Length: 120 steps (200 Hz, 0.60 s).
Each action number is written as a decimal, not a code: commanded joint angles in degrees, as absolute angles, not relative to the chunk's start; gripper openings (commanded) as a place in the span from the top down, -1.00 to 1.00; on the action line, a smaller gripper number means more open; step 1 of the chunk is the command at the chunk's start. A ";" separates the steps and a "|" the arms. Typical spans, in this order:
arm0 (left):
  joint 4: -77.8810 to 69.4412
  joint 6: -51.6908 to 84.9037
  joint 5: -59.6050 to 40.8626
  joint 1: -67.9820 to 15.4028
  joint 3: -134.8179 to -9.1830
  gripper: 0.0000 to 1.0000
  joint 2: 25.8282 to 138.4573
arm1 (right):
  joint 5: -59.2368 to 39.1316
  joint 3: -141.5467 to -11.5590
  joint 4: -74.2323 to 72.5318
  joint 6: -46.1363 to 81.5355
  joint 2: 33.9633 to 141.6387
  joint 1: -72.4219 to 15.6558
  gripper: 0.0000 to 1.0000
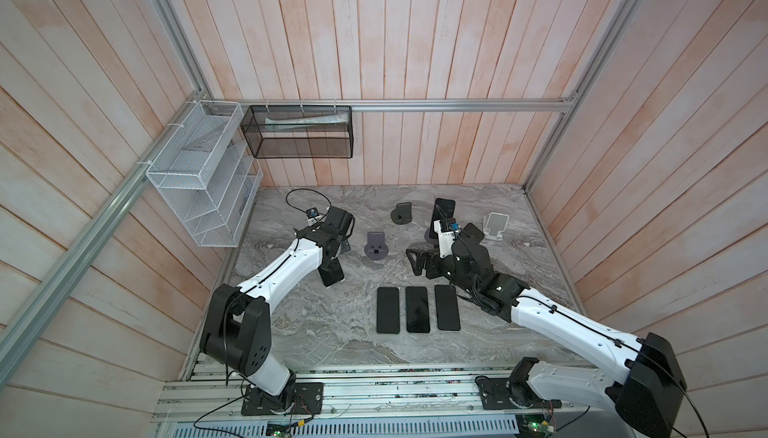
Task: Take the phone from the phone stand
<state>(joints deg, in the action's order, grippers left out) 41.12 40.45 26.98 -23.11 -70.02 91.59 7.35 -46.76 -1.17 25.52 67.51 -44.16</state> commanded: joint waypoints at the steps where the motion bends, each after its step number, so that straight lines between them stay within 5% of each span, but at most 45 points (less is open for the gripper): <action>1: 39.10 38.59 25.73 -22.16 -69.53 -1.00 93.01 | 5.76 -47.49 -2.02 26.45 68.70 -43.77 -0.95; 120: 36.85 37.52 26.10 -21.36 -69.52 -0.90 96.96 | 6.05 -50.62 -0.89 26.13 73.39 -43.68 -0.94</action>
